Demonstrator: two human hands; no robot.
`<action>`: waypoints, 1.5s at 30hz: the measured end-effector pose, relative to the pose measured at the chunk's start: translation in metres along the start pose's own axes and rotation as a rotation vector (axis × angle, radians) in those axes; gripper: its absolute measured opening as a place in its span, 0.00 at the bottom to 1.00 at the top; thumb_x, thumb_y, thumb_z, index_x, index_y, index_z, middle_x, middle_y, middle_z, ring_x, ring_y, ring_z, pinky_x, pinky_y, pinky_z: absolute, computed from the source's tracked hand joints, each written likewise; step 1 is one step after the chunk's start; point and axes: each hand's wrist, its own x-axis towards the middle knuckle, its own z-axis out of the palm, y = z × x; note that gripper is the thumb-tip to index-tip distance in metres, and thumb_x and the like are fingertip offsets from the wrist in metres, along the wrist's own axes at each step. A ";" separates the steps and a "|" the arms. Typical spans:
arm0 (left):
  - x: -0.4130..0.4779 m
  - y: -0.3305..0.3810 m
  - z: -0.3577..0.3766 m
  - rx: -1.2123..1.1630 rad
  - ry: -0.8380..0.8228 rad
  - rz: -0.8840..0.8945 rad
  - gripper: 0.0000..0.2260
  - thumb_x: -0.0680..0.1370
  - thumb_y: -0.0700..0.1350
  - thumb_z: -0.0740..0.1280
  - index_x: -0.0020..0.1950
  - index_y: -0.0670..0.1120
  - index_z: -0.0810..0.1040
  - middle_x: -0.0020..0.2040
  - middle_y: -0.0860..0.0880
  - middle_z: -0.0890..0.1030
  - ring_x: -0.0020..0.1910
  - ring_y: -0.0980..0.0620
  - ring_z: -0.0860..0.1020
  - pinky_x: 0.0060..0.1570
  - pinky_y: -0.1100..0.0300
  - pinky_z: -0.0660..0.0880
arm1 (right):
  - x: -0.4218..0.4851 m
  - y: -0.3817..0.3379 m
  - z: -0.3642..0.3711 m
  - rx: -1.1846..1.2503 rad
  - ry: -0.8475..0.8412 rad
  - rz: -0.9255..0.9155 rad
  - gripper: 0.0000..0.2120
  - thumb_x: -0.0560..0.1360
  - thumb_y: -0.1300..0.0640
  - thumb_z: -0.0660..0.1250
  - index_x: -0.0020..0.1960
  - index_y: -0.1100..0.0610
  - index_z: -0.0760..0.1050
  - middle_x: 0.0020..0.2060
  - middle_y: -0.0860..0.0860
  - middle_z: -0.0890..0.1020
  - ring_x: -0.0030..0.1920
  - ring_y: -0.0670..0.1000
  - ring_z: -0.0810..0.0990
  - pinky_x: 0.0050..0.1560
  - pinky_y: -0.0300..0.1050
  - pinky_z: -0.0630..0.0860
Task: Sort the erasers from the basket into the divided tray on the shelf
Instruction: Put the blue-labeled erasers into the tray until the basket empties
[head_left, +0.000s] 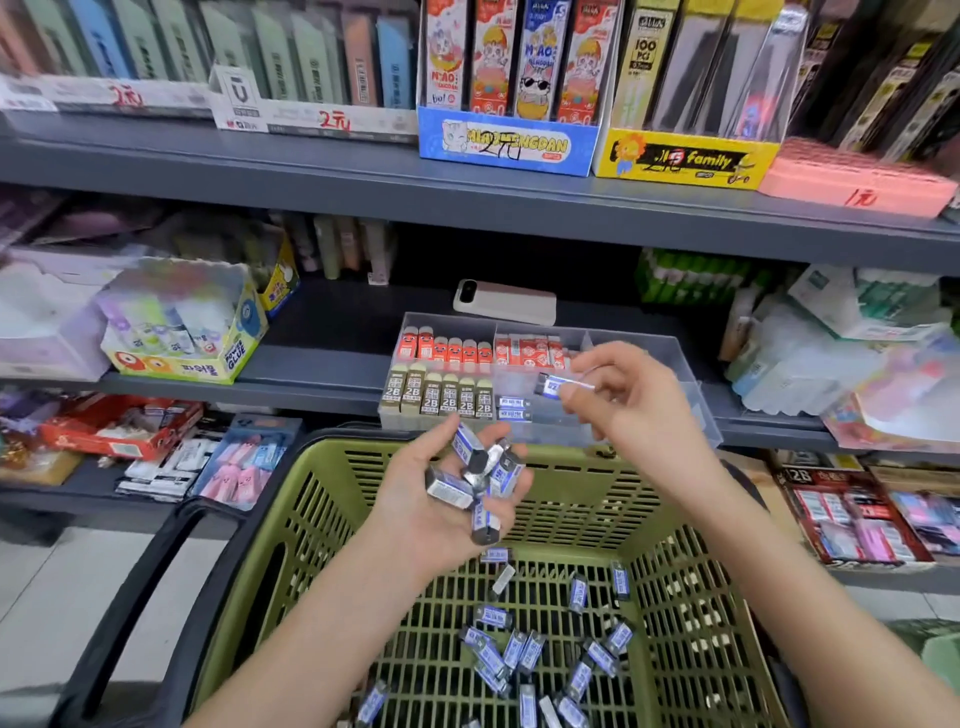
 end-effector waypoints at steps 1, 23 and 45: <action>0.001 0.005 0.002 0.036 -0.012 0.039 0.17 0.70 0.53 0.66 0.43 0.40 0.85 0.43 0.41 0.82 0.34 0.42 0.79 0.24 0.66 0.67 | 0.011 0.008 -0.003 -0.065 0.036 0.040 0.08 0.71 0.60 0.72 0.43 0.52 0.73 0.35 0.58 0.78 0.33 0.51 0.74 0.38 0.48 0.72; 0.029 0.056 -0.001 0.193 -0.112 0.208 0.19 0.74 0.55 0.65 0.49 0.40 0.84 0.47 0.40 0.82 0.40 0.43 0.80 0.23 0.62 0.68 | 0.074 0.060 0.017 -0.954 -0.186 -0.082 0.10 0.66 0.42 0.74 0.38 0.49 0.81 0.34 0.43 0.80 0.39 0.45 0.77 0.35 0.40 0.66; 0.030 0.060 -0.001 0.189 -0.094 0.206 0.19 0.74 0.55 0.64 0.47 0.41 0.85 0.45 0.41 0.83 0.39 0.43 0.81 0.24 0.63 0.69 | 0.078 0.060 0.000 -1.147 -0.580 -0.341 0.16 0.80 0.48 0.53 0.53 0.48 0.79 0.38 0.44 0.78 0.49 0.47 0.70 0.44 0.43 0.49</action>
